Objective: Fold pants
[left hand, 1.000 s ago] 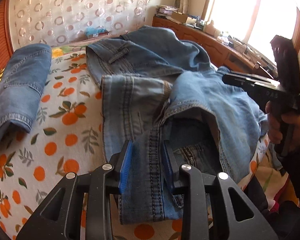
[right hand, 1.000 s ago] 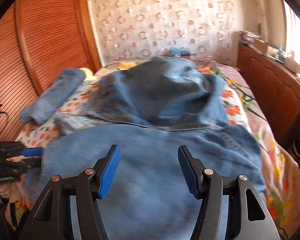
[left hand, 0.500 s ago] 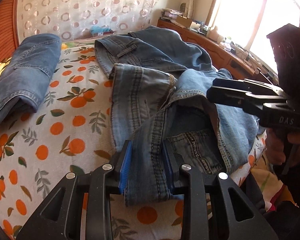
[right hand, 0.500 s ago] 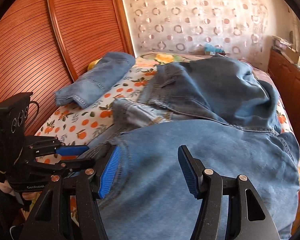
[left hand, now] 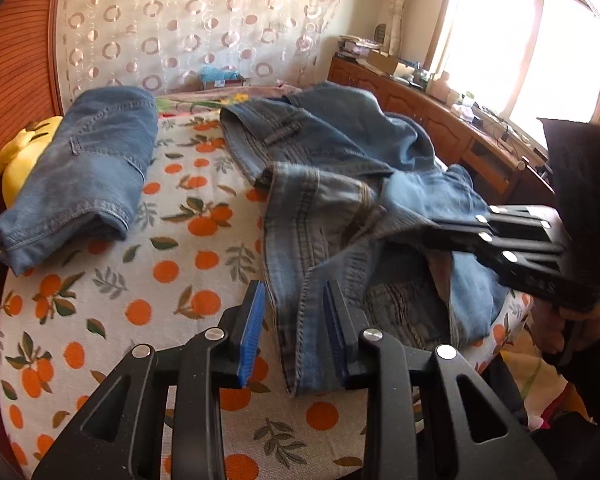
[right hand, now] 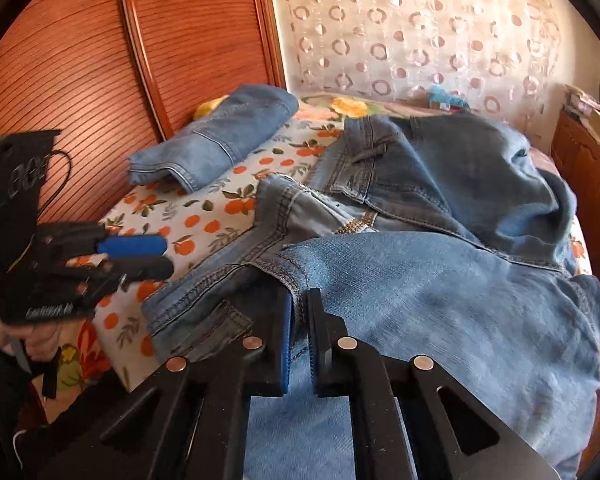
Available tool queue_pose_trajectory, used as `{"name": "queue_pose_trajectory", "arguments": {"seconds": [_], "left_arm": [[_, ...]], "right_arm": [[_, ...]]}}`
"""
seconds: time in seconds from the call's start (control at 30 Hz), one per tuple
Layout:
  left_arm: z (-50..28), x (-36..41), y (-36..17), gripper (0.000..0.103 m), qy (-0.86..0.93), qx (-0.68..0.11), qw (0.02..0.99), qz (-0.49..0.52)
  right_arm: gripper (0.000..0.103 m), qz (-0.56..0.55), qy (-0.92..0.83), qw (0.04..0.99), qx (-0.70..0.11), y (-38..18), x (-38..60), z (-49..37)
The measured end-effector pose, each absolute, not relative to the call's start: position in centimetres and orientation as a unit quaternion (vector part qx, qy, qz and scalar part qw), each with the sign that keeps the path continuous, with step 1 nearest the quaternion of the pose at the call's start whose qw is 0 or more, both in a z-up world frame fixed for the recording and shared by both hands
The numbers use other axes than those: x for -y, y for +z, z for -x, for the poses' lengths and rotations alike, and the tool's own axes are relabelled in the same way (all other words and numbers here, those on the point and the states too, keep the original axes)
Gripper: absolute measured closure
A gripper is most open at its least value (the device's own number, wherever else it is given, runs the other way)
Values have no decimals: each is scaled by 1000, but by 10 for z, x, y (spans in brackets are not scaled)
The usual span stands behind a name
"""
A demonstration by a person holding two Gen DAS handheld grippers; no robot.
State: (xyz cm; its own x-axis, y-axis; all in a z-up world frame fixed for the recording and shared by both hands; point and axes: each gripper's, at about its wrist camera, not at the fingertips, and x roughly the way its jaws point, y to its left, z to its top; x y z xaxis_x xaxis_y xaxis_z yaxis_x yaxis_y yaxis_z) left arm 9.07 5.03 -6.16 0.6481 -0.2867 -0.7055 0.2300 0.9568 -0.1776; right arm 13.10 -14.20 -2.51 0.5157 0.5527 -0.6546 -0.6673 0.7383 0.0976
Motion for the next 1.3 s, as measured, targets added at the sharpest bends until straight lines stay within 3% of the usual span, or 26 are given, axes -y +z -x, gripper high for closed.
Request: {"name": "queue_pose_trajectory", "arguments": {"seconds": [0.37,0.87,1.13,1.3], "left_arm": [[-107,-22,-34,72,-173,-371,912,18],[-119,20,-67,72,-211,-412,886,22],[-108,27,-71,72,-210,-413,886,32],[-104,30,-74,72,-213,-414,884,35]], "right_arm": [[99,49,351,860,-366,-36,201,-87],[99,23,343,854,-391,-51,214,-90],[99,9,300,880,-368,-30,236,-96],[89,24,280,895,-345,-13,224,-115]]}}
